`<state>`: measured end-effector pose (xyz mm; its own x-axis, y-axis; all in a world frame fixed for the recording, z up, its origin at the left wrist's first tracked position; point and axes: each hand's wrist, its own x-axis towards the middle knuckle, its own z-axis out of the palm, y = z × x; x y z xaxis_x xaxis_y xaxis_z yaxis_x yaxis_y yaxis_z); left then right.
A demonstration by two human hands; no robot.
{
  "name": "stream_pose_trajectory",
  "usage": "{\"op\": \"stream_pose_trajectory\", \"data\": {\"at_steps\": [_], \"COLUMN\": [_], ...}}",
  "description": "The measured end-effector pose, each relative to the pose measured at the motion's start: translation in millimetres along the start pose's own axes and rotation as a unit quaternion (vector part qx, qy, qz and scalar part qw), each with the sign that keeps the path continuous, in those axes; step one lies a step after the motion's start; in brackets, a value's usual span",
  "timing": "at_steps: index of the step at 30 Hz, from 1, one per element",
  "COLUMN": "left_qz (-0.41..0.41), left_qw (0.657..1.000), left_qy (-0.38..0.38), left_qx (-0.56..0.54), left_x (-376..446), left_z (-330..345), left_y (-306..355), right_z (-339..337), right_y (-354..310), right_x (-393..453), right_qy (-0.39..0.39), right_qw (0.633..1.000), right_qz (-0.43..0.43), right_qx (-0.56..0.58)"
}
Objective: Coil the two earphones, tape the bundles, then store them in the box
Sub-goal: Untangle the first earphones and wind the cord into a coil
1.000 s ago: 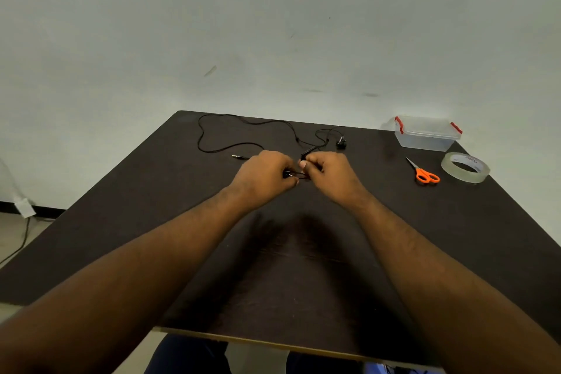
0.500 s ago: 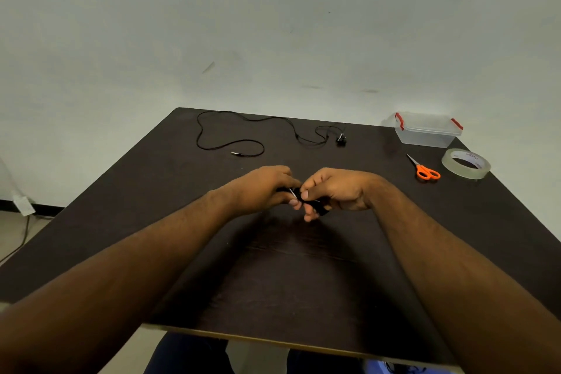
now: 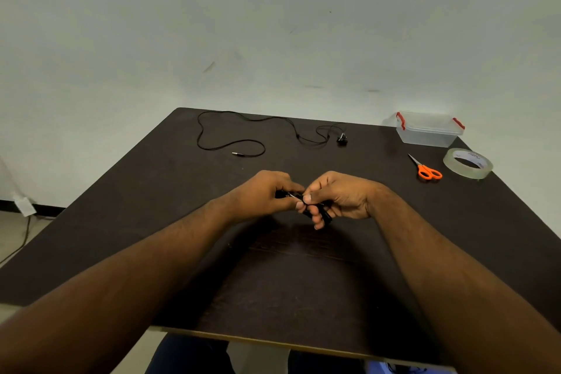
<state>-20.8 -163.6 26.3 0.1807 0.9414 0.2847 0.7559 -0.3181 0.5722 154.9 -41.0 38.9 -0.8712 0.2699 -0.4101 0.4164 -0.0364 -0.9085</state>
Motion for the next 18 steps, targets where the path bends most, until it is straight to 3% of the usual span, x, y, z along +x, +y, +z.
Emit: {"op": "stream_pose_trajectory", "data": {"at_steps": [6,11,18], "left_qz": [-0.031,-0.007,-0.012], "left_qw": [0.999,0.998,0.996], "left_qy": [0.02,0.026,0.066], "left_qx": [-0.002,0.063,0.067], "left_x": [0,3,3], "left_z": [5,3,9], "left_y": [-5,-6,-6], "right_z": [7,12,21], "right_y": [6,12,18], "right_x": [6,10,12], "right_qy": [0.06,0.112,0.226], "right_qw": [0.998,0.992,0.954], "right_qz": [-0.013,-0.046,-0.176], "right_qx": [0.006,0.047,0.09]}}
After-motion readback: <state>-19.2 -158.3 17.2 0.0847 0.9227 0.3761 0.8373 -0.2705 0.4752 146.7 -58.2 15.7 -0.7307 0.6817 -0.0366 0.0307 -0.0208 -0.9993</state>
